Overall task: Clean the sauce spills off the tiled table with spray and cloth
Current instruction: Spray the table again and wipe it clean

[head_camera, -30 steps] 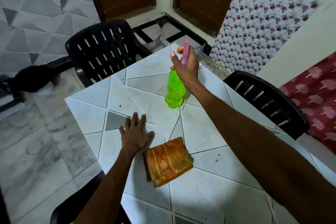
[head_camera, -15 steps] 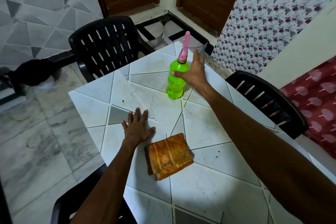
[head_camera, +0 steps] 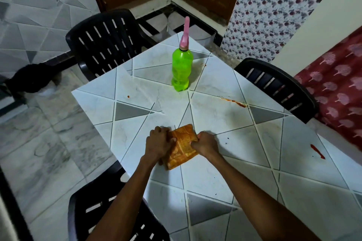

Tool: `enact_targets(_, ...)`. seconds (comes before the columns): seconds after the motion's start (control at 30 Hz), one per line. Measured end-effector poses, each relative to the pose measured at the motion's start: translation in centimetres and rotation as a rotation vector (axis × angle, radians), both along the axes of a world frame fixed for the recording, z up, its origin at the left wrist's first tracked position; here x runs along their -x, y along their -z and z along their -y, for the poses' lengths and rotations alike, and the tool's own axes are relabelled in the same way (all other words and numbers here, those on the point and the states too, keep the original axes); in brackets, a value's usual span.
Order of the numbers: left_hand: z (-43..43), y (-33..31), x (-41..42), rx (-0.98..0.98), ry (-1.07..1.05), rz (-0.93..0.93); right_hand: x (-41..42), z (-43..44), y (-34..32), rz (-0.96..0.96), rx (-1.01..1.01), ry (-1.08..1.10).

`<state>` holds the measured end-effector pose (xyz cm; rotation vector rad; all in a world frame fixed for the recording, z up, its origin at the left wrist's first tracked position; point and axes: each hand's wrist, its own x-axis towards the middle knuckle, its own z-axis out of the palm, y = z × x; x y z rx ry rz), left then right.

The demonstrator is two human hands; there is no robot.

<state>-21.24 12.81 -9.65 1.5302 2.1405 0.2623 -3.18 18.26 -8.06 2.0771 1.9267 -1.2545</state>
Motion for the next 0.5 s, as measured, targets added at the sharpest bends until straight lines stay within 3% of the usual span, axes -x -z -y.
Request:
enact_targets(0.17, 0.8, -1.7, -1.2, 0.058, 0.029, 0.006, -1.3, 1.0, -1.8, -0.252, 0.1, 0.088)
enact_targets(0.5, 4.0, -10.1, -10.8, 0.069, 0.282, 0.569, -16.4, 8.9, -9.0, -0.845, 0.093, 0.412)
